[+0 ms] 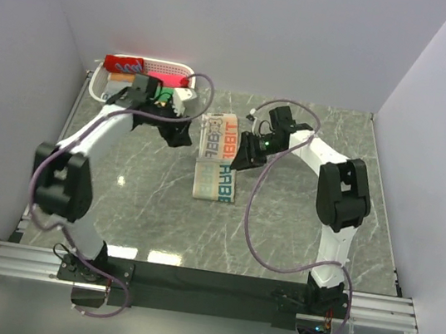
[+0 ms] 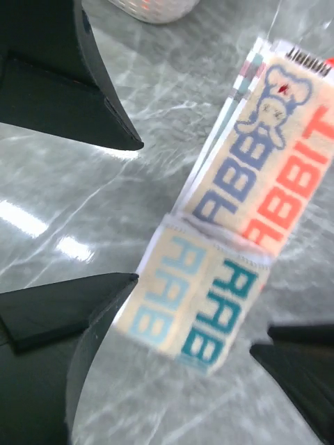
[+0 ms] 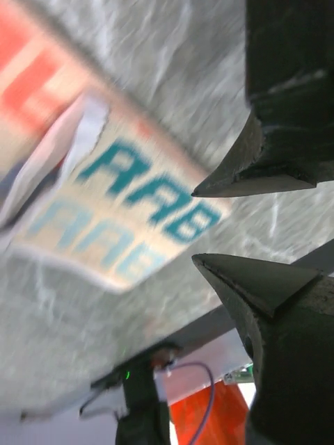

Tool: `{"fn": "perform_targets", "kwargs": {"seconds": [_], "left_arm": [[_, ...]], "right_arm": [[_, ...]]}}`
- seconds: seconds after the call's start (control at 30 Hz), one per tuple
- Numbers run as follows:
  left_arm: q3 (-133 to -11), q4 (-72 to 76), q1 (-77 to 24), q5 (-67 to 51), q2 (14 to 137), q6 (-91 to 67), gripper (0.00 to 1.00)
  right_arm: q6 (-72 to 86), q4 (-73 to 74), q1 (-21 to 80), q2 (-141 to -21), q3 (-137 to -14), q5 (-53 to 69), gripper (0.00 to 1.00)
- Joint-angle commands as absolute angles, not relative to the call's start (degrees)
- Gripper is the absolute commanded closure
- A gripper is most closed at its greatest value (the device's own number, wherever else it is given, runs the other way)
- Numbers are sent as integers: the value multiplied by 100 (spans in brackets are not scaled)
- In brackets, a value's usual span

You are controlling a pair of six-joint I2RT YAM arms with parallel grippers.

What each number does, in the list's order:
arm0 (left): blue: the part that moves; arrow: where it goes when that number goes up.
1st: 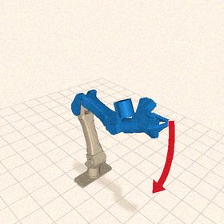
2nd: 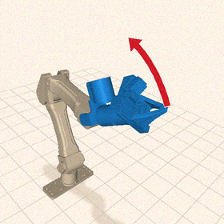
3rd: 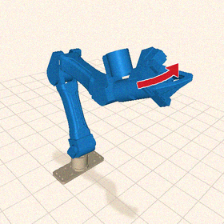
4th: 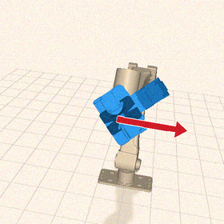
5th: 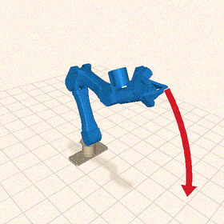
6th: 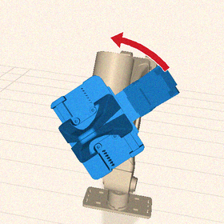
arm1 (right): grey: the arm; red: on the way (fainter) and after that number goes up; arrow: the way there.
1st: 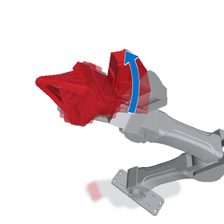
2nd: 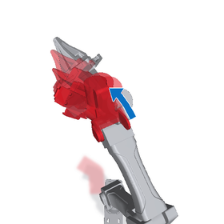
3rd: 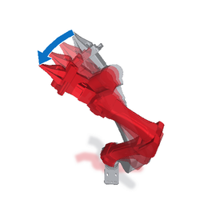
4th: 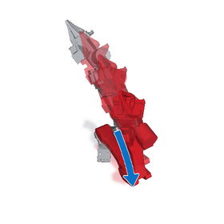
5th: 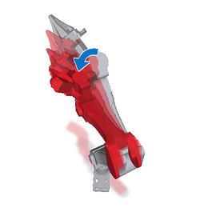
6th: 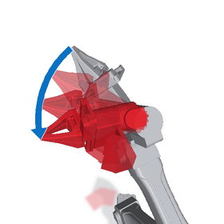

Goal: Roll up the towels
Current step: Fold the towel

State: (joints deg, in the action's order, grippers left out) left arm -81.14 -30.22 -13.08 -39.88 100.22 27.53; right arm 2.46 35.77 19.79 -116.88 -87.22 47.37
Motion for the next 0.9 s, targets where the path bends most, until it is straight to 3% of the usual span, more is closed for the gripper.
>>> {"fn": "perform_targets", "kwargs": {"seconds": [0.0, 0.17, 0.4, 0.73, 0.87], "left_arm": [[-7376, -2734, -1397, -4728, 9065, 2426, 23], [-6013, -2347, -1651, -4423, 8394, 2916, 25], [-4546, -882, -3135, -3026, 7849, 4366, 28], [-4236, 130, -3876, -2347, 8516, 5044, 29], [-4289, 18, -3937, -2347, 8867, 5378, 40]], "right_arm": [[896, 2673, 2249, -11241, -8464, 5431, 52], [1371, 2408, 2627, -11636, -8394, 5757, 53], [1380, 2425, 2637, -12330, -8007, 5223, 67], [1679, 2321, 2619, -12770, -7990, 5115, 75], [1775, 2250, 2584, -12779, -7954, 5194, 76]]}}
